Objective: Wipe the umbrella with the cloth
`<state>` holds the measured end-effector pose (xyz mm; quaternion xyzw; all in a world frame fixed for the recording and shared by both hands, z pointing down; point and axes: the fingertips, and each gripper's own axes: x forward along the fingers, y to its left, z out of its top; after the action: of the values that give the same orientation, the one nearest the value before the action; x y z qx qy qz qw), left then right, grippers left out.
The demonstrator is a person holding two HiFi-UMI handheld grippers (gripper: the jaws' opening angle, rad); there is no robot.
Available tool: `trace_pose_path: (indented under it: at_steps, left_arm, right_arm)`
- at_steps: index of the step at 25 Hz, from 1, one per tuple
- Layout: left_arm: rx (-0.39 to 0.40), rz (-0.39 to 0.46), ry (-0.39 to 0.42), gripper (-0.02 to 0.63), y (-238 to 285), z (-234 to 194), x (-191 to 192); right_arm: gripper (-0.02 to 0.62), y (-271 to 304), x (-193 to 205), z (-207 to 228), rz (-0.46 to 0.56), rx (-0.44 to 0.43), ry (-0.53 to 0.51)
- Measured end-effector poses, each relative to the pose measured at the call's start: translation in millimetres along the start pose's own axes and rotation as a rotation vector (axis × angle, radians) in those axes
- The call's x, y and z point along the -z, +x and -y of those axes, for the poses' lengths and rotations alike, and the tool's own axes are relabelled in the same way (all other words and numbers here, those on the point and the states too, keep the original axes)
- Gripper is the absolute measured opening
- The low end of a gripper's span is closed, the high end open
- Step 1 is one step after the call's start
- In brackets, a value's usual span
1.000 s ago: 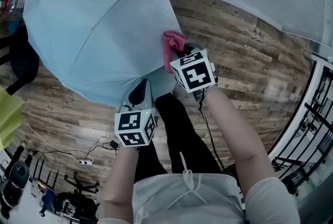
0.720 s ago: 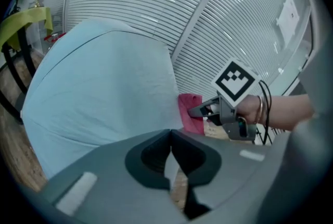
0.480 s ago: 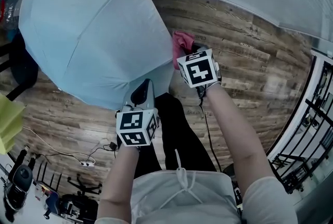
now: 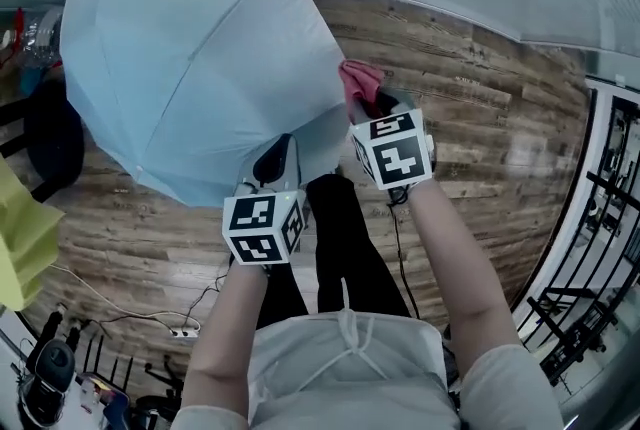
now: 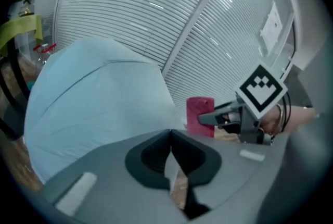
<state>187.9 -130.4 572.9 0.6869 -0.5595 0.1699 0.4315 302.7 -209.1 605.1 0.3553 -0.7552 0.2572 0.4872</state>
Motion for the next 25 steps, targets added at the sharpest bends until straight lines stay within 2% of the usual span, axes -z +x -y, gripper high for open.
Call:
trace_pose_path:
  at_steps: [4,9,15,19,25]
  left_arm:
    - [0.03,0.031,0.082,0.008,-65,-21,-25]
    - [0.022,0.094,0.167,0.008,-157,-63,-60]
    - [0.016,0.289,0.323,0.008,-289,-94,-126]
    - [0.03,0.414,0.333,0.008,-384,-98,-159]
    - [0.09,0.641,0.354,0.008,-509,-65,-197]
  right_arm:
    - [0.06,-50,-12,-62,0.054,0.003,0.078]
    - [0.06,-106,-52,-158,0.151,-0.016,0.091]
    - [0.06,-203,-109,-249,0.343,0.014,0.095]
    - [0.06,-282,-134,-300,0.472,0.059,0.048]
    - [0.057,-402,-152,-346,0.694,0.137,0.025]
